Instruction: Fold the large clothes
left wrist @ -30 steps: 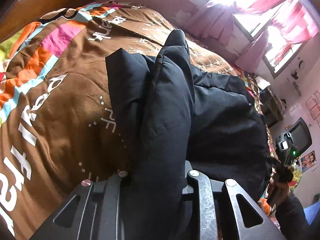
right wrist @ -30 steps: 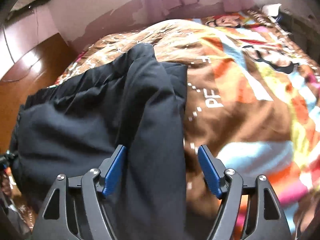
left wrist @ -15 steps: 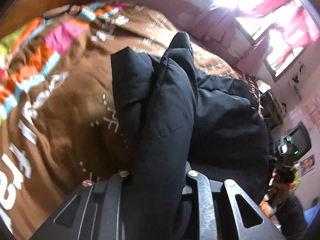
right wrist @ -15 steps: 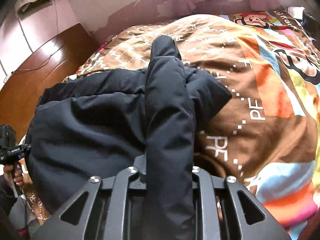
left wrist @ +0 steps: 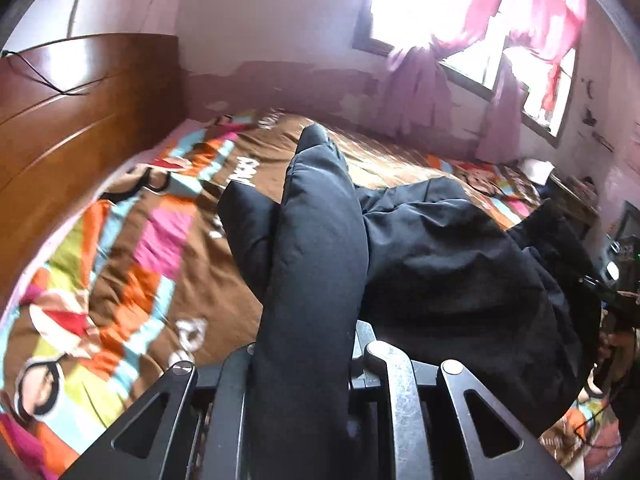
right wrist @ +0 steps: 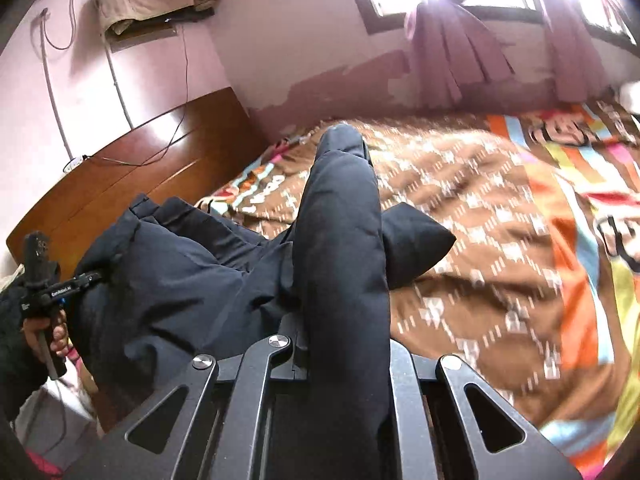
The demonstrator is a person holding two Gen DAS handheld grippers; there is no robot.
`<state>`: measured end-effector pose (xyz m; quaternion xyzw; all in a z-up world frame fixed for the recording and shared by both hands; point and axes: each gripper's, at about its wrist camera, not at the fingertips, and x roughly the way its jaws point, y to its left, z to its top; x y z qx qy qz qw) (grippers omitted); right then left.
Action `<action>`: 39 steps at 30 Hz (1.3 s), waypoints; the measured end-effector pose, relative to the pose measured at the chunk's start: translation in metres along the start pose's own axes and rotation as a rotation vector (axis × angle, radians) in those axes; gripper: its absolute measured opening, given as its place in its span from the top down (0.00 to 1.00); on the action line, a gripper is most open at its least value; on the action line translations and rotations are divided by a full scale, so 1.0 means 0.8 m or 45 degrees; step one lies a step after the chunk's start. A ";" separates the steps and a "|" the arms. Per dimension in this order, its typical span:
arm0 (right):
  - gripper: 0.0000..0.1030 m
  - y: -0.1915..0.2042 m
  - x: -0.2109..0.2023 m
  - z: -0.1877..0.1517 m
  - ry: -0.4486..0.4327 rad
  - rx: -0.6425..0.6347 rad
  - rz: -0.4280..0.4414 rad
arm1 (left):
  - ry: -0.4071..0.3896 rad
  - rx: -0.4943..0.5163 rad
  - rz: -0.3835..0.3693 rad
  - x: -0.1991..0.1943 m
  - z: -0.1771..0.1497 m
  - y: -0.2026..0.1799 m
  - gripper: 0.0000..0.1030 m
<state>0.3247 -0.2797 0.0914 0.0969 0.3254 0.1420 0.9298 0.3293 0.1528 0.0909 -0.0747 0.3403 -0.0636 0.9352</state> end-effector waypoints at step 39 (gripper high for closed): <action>0.01 0.046 -0.004 -0.008 -0.295 0.045 -0.369 | -0.230 -0.061 0.133 -0.033 -0.026 -0.031 0.00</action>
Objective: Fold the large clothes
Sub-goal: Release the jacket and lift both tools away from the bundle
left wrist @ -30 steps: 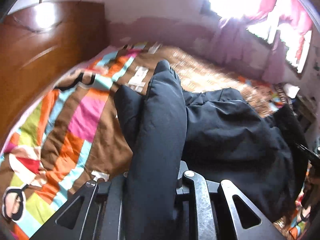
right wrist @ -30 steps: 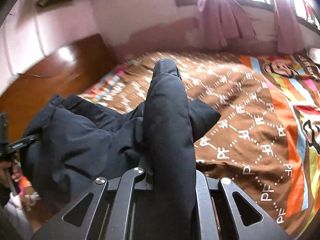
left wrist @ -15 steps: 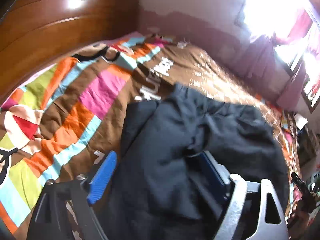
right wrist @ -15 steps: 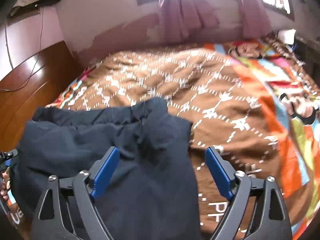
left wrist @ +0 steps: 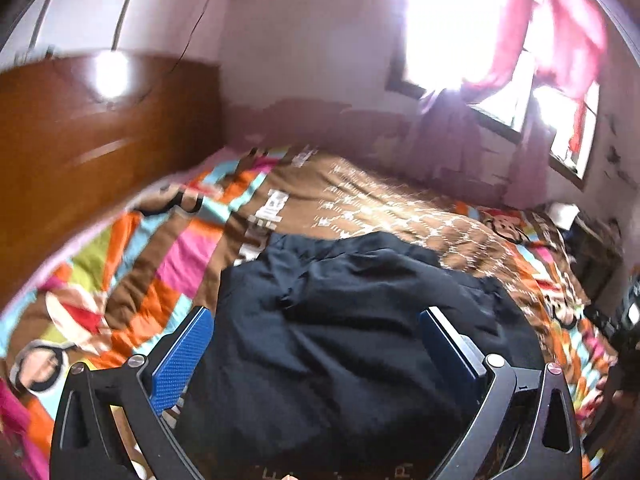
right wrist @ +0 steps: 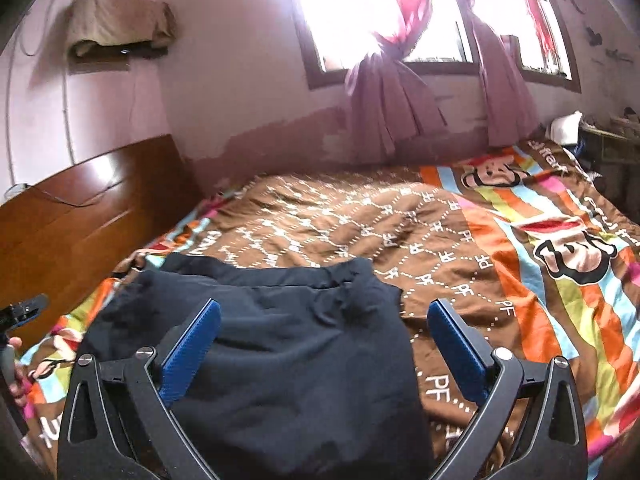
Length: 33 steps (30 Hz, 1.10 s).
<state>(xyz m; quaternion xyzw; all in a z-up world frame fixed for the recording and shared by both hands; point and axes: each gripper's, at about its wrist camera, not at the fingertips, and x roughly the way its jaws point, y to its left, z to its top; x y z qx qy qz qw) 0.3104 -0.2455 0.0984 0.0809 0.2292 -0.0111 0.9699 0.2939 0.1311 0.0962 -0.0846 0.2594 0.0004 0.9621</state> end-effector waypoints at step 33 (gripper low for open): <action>0.01 0.112 -0.289 -0.100 -0.331 -0.179 0.125 | -0.329 0.201 0.026 -0.260 -0.119 -0.061 0.00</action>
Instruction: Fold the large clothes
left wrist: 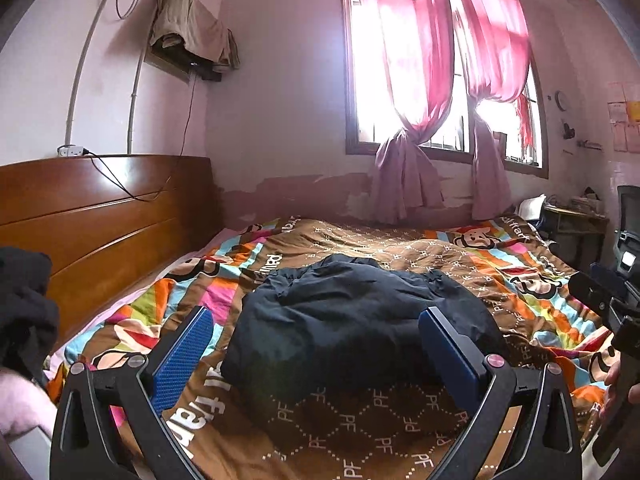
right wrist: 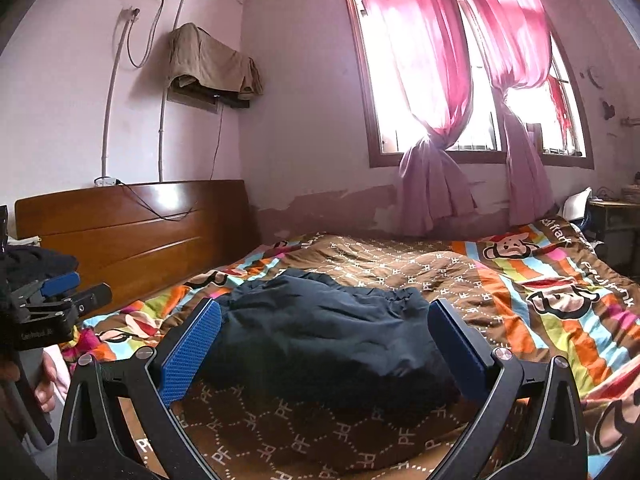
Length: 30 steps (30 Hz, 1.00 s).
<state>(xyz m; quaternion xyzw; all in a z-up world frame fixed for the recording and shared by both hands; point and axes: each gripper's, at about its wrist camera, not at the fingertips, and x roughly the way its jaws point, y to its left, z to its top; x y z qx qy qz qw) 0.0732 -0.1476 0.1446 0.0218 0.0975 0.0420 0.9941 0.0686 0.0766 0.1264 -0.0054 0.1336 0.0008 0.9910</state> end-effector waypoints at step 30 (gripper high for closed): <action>0.01 0.035 -0.045 -0.077 0.080 -0.071 0.019 | 0.099 -0.037 -0.052 -0.039 -0.084 0.011 0.00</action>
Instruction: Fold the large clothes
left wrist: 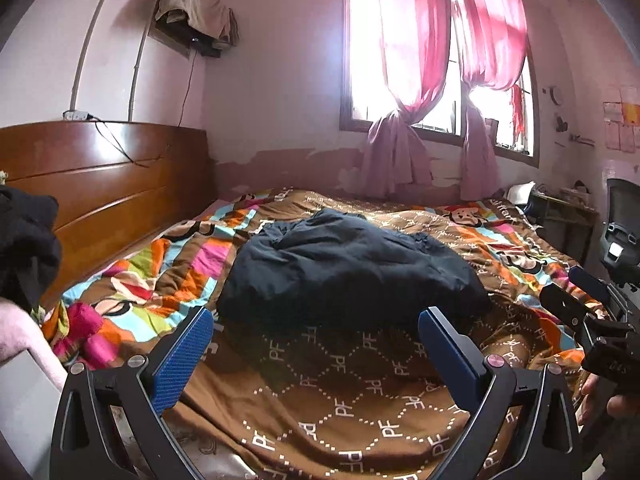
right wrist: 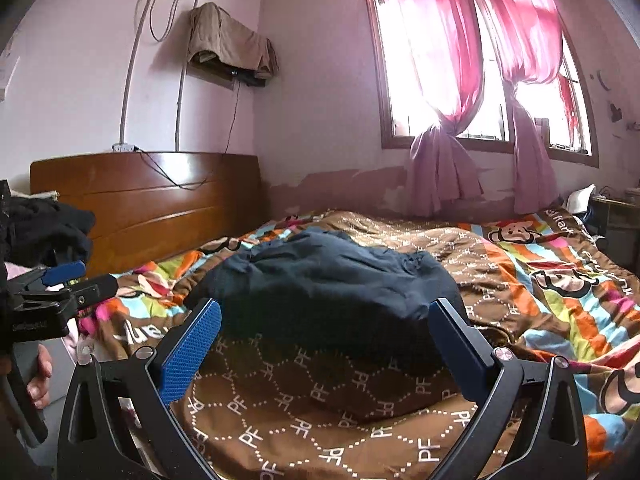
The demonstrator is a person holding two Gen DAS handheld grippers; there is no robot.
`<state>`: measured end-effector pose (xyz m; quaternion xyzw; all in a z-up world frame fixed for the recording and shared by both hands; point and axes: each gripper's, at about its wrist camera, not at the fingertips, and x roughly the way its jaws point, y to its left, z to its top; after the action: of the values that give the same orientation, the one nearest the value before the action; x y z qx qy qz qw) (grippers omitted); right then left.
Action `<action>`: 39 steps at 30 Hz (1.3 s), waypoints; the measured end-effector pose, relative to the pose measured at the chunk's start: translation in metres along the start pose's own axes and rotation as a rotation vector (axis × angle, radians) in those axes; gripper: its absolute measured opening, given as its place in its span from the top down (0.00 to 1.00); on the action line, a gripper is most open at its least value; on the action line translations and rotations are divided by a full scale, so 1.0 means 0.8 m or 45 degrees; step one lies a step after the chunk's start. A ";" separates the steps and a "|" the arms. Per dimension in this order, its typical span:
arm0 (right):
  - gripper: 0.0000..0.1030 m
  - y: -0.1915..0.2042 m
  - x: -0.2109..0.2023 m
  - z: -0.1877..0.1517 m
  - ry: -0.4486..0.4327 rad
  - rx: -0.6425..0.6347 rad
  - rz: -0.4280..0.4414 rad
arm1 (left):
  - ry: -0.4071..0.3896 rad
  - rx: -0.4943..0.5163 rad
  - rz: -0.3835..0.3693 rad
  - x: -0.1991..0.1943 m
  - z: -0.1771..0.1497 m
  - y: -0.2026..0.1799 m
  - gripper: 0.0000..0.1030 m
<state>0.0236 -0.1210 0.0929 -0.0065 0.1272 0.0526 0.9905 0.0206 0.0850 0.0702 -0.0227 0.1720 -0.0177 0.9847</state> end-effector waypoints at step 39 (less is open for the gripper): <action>0.01 -0.007 0.012 -0.029 0.125 0.039 -0.041 | 0.100 -0.020 0.061 0.010 -0.025 0.004 0.00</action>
<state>0.0273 -0.1260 0.0684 0.0039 0.1763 0.0345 0.9837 0.0217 0.0869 0.0484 -0.0257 0.2111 0.0062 0.9771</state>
